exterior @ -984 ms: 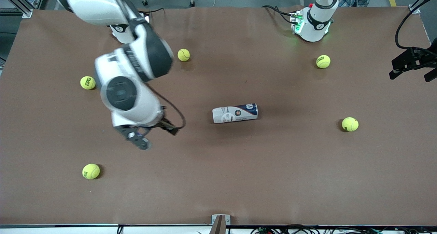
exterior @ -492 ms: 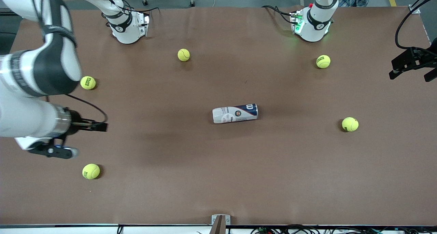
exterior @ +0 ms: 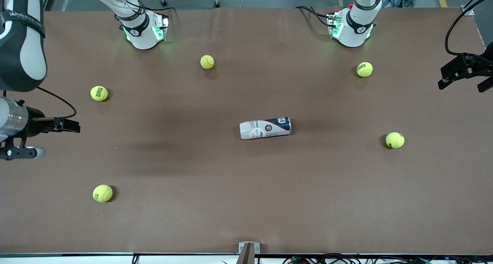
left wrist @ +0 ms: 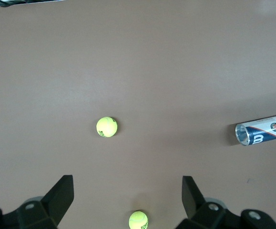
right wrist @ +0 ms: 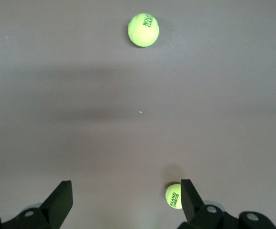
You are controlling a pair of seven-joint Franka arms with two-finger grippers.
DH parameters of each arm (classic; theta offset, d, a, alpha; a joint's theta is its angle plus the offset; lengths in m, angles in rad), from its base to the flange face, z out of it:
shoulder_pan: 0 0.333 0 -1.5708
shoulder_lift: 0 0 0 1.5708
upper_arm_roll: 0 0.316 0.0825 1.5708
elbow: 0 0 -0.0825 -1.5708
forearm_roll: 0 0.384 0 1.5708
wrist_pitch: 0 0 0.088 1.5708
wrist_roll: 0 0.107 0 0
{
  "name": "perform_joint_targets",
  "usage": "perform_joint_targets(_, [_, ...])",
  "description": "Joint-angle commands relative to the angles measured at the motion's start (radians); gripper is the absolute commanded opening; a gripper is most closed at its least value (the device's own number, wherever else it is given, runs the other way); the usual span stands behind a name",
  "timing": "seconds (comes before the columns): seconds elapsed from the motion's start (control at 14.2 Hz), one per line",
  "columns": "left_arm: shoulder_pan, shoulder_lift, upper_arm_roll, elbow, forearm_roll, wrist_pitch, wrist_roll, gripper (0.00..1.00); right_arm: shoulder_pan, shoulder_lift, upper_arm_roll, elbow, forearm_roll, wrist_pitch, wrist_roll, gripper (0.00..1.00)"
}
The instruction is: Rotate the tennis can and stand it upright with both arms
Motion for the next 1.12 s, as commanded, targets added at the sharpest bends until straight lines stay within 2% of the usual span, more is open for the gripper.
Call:
perform_joint_targets(0.0, [-0.010, 0.016, -0.006, 0.002, -0.015, -0.031, 0.009, 1.00, -0.030, -0.089, 0.016, -0.095, -0.012, 0.032, -0.023, 1.00])
perform_joint_targets(0.14, [-0.015, 0.028, -0.014, -0.017, -0.015, -0.105, -0.004, 1.00, -0.044, -0.091, 0.014, -0.085, -0.012, 0.032, -0.023, 1.00])
perform_joint_targets(0.42, [-0.029, 0.079, -0.043, -0.043, -0.079, -0.120, -0.089, 1.00, -0.051, -0.085, 0.016, -0.006, -0.016, -0.005, -0.020, 1.00])
perform_joint_targets(0.77, [-0.061, 0.226, -0.048, -0.101, -0.272, -0.091, -0.156, 1.00, -0.045, -0.085, 0.017, 0.013, 0.010, -0.009, -0.010, 1.00])
perform_joint_targets(0.84, [-0.076, 0.240, -0.048, -0.130, -0.297, -0.059, -0.165, 1.00, -0.047, -0.088, 0.019, 0.008, 0.011, -0.014, -0.009, 1.00])
perform_joint_targets(1.05, [-0.099, 0.246, -0.048, -0.312, -0.483, 0.196, -0.198, 1.00, -0.048, -0.110, 0.019, -0.012, 0.014, -0.058, -0.015, 1.00])
